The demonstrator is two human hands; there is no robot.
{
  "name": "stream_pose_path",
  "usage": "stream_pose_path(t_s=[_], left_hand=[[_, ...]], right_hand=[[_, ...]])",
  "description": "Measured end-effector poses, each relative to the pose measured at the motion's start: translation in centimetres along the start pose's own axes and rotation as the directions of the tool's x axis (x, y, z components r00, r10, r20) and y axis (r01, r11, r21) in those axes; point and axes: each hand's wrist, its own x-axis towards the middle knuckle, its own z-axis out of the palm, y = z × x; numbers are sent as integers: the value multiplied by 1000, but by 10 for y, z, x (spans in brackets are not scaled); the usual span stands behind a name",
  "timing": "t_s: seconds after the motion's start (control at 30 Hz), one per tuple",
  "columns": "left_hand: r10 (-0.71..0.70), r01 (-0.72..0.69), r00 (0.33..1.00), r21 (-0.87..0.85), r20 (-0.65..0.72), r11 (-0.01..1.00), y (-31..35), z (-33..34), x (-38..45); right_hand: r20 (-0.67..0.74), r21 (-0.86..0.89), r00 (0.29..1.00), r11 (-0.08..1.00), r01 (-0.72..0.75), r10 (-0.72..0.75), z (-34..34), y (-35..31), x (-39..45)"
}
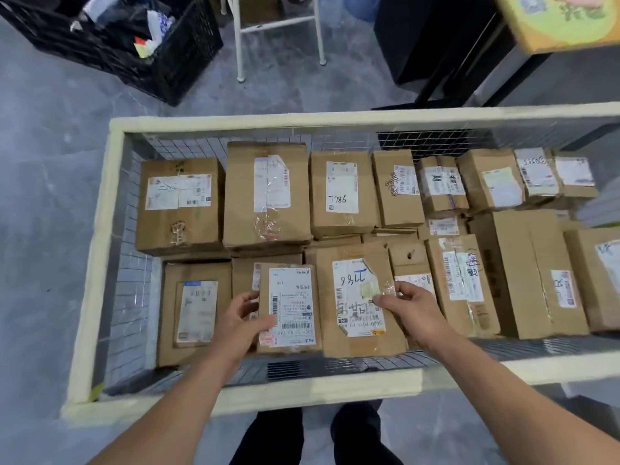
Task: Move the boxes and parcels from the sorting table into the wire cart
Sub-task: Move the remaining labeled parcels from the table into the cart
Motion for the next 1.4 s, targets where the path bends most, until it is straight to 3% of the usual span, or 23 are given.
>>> stream_pose_path(t_s=[0.2,0.6,0.87,0.97,1.17,1.3,1.4], left_hand=[[-16,21,999,147,-38,989,-23,14,19],[45,-34,999,480,-11,876,-20,52,19],[190,-155,981,754,41,639,31,62,-20],[278,-216,956,873,97,437,71,74,-54],[463,-419,830,896,313,145,171,119,-139],[574,-562,651,824,497,-76,244,155,-196],[637,-625,492,750,593,-215,291,185,-231]], right_hand=[[-148,-403,974,910,100,-173,1,15,7],[-82,-606,972,785,126,-219,-13,18,-1],[-68,-573,963,801,176,-260,-39,-11,-41],[-62,-617,942,755,223,-329,-54,-38,-71],[-96,-724,855,625,292,-510,-98,-112,-143],[-182,-773,755,566,286,-630,-134,-163,-200],[-279,-821,678,535,198,-680,-164,-191,-241]])
